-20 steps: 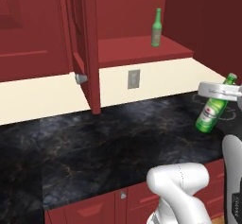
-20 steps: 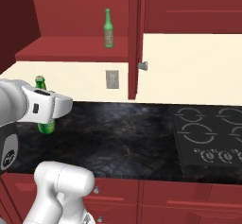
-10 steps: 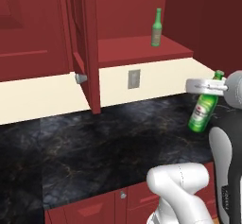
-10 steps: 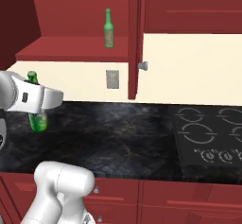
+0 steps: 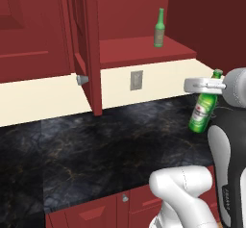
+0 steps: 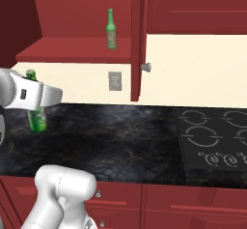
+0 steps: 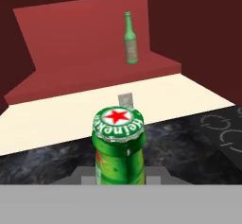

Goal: Sort all alcoholic drinks to one cabinet, and non-alcoholic drinks to the other.

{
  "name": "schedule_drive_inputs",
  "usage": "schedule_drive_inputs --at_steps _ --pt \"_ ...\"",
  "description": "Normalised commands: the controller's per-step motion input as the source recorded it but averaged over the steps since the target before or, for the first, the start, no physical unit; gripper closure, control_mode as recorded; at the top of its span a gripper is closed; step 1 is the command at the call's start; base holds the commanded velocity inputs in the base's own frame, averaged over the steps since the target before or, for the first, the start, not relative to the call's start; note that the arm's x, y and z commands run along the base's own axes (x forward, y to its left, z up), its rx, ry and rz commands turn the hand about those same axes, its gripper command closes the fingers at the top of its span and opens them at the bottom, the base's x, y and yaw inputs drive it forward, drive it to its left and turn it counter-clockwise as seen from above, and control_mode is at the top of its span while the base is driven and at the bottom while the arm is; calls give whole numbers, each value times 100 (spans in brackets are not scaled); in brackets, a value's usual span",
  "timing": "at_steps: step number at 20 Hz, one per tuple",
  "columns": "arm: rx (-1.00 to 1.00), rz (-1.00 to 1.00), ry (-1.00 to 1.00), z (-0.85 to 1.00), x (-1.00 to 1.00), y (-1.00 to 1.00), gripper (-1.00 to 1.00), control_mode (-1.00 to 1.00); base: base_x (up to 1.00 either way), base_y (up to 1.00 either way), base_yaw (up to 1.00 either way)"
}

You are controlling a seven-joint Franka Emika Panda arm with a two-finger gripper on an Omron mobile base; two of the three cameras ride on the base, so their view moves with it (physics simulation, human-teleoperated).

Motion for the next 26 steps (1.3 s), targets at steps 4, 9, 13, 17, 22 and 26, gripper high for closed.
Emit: schedule_drive_inputs --at_steps 4,9,13,17,22,26 --pt "0 6 -1 0 17 0 100 -100 0 0 0" --pt "0 6 0 4 19 0 100 -100 0 0 0" --pt "0 4 0 12 17 1 100 -100 0 0 0" --pt "-1 4 0 17 13 4 100 -100 0 0 0" --pt "-1 4 -2 16 17 4 100 -100 0 0 0" --pt "-3 4 -2 15 18 3 100 -100 0 0 0"
